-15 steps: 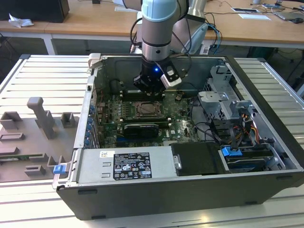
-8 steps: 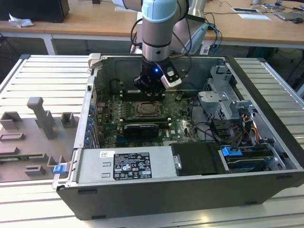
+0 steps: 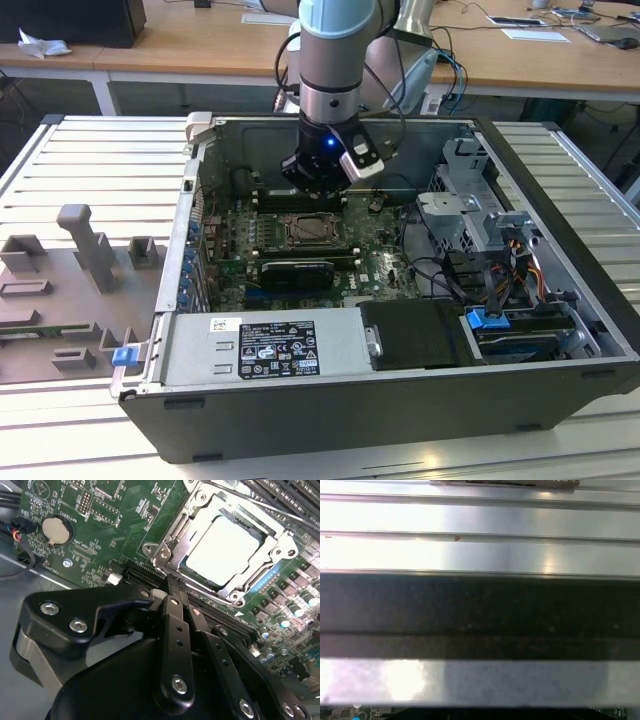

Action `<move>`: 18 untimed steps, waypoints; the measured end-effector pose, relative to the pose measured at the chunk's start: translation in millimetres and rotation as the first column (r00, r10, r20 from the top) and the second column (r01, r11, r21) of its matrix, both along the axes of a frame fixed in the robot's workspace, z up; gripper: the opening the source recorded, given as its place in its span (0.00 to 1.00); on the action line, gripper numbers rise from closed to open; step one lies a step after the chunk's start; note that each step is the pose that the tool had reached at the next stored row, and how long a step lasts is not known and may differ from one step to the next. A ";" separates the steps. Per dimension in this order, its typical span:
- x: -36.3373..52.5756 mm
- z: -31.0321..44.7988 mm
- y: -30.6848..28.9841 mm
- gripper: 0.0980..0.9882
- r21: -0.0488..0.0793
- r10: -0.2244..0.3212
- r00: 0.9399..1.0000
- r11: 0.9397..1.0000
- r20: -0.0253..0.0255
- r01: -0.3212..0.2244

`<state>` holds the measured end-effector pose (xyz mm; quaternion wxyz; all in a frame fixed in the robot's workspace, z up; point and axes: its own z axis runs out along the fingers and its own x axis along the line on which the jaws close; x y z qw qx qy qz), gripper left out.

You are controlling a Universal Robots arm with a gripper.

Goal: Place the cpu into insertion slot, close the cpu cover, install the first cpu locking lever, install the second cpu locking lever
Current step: 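Install the first cpu locking lever, then install the second cpu locking lever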

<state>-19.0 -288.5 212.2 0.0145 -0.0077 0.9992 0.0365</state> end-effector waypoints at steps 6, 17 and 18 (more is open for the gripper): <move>0.0 0.0 -2.4 0.01 0.000 0.000 1.000 1.000 0.000 0.000; 0.0 10.7 -10.7 0.01 0.000 0.000 1.000 1.000 0.000 0.000; 0.1 11.5 -11.4 0.01 0.000 0.000 1.000 1.000 0.000 0.000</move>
